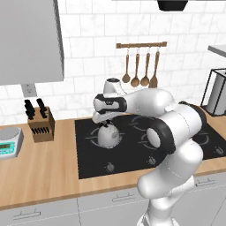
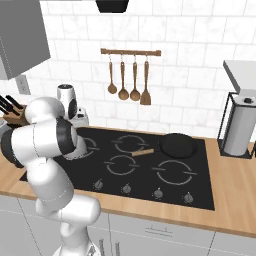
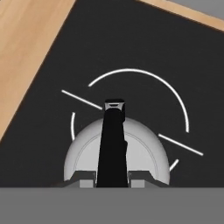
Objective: Pick the kettle from the counter and place it on a stove burner. Then turn the burner on.
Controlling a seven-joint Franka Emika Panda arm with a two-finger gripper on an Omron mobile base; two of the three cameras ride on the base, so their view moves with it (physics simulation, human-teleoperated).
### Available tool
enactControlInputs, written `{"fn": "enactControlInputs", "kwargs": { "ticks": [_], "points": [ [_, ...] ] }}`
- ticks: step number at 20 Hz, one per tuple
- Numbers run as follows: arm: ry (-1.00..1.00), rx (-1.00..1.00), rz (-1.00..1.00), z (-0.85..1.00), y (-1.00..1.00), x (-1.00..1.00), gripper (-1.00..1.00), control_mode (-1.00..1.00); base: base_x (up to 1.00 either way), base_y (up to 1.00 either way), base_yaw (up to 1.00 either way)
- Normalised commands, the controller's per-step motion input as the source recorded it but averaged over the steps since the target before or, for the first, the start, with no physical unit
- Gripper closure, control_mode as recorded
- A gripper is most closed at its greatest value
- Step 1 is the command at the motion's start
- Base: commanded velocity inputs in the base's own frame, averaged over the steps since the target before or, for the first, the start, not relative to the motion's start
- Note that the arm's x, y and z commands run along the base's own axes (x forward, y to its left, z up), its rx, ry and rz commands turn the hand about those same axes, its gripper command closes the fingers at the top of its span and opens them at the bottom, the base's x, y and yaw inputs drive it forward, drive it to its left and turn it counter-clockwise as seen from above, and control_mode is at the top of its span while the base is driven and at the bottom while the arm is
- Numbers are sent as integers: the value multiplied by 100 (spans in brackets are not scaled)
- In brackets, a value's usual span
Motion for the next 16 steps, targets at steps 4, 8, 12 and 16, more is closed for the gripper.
{"fn": "enactControlInputs", "kwargs": {
  "ticks": [4,8,12,16],
  "points": [
    [0,0,0,-3,0,3,100,-100,0,0,0],
    [0,0,0,18,0,32,100,-100,0,0,0],
    [0,0,0,4,0,56,100,-100,0,0,0],
    [0,0,0,0,0,39,100,-100,0,0,0]
  ]
}}
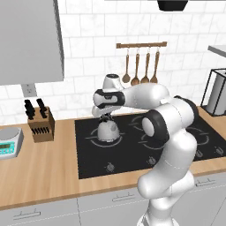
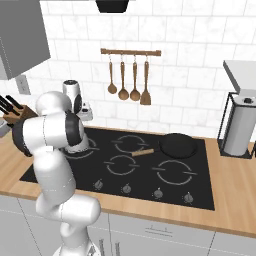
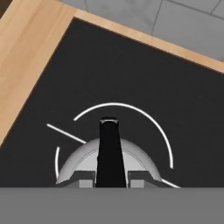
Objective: Pick the kettle from the counter and place it on a stove burner. Then turn the burner on.
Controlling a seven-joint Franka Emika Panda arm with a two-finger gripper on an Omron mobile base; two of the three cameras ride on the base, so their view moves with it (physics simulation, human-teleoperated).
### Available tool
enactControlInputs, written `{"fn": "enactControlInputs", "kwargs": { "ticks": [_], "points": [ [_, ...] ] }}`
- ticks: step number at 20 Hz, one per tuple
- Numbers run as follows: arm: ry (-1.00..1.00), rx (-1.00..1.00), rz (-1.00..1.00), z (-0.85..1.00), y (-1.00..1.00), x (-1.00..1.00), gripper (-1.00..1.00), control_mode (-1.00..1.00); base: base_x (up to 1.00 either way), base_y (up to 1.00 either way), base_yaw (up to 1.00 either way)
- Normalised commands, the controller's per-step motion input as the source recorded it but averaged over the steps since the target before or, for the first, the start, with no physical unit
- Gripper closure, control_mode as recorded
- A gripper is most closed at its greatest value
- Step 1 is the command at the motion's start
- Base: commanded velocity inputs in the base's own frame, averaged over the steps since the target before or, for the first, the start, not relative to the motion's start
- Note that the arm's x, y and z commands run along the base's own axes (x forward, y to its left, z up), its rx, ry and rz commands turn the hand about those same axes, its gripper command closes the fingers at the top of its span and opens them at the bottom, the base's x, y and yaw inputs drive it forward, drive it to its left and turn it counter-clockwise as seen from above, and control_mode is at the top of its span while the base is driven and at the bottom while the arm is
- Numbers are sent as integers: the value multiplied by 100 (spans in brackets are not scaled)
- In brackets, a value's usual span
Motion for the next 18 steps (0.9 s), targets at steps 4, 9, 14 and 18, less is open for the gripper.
{"fn": "enactControlInputs", "kwargs": {
  "ticks": [4,9,14,18],
  "points": [
    [0,0,0,-14,0,3,100,-100,0,0,0],
    [-7,0,0,-19,0,-18,100,-100,0,0,0],
    [-16,0,0,-3,0,-9,100,-100,0,0,0],
    [-15,0,0,-11,0,8,100,-100,0,0,0]
  ]
}}
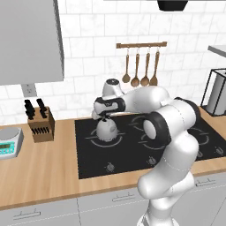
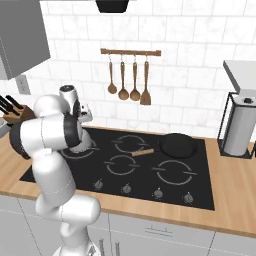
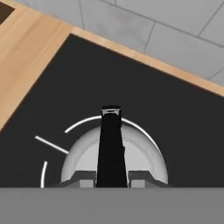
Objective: Pick the kettle from the counter and place it on a stove burner. Then turn the burner on.
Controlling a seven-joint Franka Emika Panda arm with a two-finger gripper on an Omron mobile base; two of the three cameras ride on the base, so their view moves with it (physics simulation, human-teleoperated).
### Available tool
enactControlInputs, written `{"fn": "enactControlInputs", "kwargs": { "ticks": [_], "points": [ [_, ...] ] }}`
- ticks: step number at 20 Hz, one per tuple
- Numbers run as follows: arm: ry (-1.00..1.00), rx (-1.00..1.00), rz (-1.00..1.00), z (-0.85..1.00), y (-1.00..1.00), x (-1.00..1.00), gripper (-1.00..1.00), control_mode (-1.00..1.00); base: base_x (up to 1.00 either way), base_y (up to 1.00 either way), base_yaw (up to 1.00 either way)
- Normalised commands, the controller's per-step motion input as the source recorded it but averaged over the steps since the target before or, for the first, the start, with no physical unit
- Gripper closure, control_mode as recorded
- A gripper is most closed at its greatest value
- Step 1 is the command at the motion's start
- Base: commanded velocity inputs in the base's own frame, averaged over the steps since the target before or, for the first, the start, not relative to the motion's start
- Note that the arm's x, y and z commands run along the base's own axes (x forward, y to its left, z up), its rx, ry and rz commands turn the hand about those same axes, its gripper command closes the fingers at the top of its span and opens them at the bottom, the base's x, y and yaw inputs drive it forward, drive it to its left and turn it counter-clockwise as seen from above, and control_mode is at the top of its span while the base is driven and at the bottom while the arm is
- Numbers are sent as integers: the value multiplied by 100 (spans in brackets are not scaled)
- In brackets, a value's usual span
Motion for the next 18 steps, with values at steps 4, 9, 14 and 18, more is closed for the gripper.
{"fn": "enactControlInputs", "kwargs": {
  "ticks": [4,9,14,18],
  "points": [
    [-10,0,0,-25,0,1,100,-100,0,0,0],
    [-1,0,0,-46,0,0,100,-100,0,0,0],
    [0,0,0,-21,0,-3,100,-100,0,0,0],
    [0,0,0,0,0,-1,-100,-100,0,0,0]
  ]
}}
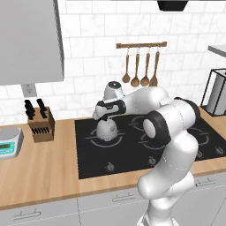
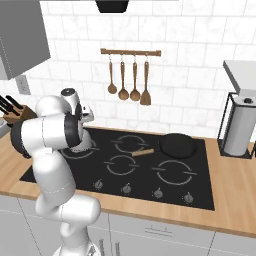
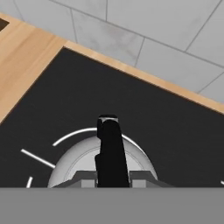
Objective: Pick the kettle from the counter and place it on a stove burner. Then turn the burner on.
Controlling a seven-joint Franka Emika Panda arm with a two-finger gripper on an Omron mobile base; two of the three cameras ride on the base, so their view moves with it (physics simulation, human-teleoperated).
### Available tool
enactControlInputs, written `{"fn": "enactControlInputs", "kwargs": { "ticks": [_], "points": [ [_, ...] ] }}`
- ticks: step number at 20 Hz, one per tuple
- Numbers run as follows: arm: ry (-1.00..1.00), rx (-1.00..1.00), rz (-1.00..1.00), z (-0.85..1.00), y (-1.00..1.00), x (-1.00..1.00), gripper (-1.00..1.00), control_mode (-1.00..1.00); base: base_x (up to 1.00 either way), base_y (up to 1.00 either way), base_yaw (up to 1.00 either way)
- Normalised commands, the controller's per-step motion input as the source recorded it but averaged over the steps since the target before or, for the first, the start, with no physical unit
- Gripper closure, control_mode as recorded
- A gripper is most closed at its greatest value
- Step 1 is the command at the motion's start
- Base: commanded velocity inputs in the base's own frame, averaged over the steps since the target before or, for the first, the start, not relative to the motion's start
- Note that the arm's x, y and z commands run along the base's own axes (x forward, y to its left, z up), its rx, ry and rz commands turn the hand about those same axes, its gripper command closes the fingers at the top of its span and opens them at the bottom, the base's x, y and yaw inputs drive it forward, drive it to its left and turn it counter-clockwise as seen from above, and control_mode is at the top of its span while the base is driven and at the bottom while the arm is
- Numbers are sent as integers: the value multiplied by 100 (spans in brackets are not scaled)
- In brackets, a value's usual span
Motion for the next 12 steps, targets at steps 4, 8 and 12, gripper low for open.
{"fn": "enactControlInputs", "kwargs": {
  "ticks": [4,8,12],
  "points": [
    [0,0,0,0,0,0,-100,-100,0,0,0],
    [0,0,0,0,0,0,-100,-100,0,0,0],
    [0,0,0,0,0,-1,-100,-100,0,0,0]
  ]
}}
